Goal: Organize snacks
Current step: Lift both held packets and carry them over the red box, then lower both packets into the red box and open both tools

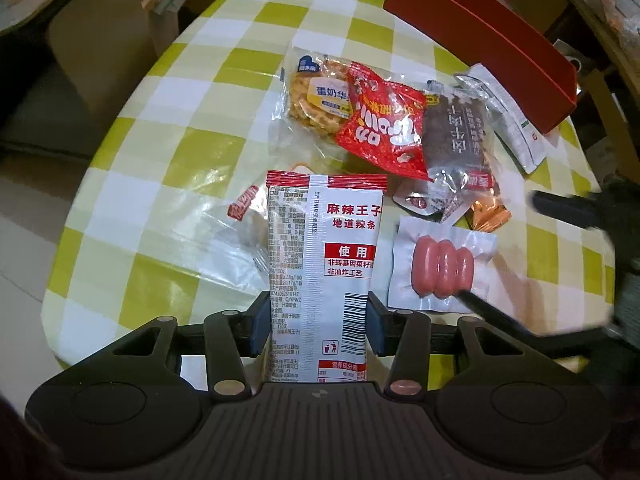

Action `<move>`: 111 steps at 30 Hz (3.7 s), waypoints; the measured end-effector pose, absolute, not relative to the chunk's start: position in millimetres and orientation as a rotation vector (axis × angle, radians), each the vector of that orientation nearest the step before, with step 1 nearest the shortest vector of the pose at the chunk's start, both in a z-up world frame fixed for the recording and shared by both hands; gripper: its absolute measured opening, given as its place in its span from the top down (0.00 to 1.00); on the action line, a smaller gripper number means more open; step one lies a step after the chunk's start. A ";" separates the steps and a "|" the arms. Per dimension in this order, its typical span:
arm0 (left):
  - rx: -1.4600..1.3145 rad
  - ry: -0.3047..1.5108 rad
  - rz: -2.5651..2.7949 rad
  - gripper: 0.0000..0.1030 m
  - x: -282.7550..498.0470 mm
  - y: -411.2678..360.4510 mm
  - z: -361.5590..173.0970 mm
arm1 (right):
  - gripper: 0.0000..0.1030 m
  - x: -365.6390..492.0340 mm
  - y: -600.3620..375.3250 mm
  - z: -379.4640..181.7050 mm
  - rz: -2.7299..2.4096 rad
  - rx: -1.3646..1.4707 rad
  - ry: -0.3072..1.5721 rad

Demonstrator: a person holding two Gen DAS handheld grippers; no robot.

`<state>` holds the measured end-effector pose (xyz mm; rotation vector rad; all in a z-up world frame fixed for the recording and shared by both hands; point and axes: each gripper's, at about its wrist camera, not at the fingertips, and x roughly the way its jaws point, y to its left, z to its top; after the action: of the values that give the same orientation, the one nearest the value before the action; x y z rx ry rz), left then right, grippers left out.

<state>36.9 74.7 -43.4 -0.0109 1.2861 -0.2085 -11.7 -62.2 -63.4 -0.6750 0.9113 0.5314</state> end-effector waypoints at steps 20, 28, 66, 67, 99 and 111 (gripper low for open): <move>-0.012 1.341 -0.245 0.46 42.9 76.3 -51.2 | 0.25 -14.0 -58.9 -79.8 0.587 -0.624 1.055; -0.004 1.357 -0.231 0.45 47.2 78.5 -55.5 | 0.24 7.8 -60.4 -93.8 0.518 -0.442 1.167; 0.077 1.100 -0.384 0.47 99.4 -44.5 16.0 | 0.25 20.3 -215.1 17.2 0.068 0.136 0.851; 0.077 1.093 -0.386 0.47 103.6 -47.6 17.8 | 0.25 25.5 -219.5 19.5 0.060 0.143 0.843; 0.244 0.846 -0.335 0.47 313.1 -188.1 -19.8 | 0.25 239.2 -311.6 -34.4 -0.068 0.219 0.811; 0.394 0.923 -0.299 0.46 308.5 -178.7 -65.0 | 0.25 236.1 -292.8 -72.4 -0.121 0.072 0.956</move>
<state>308.5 -178.7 -65.0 0.3937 0.9227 -0.2994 236.1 -292.8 -72.4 0.0721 0.9558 -0.1207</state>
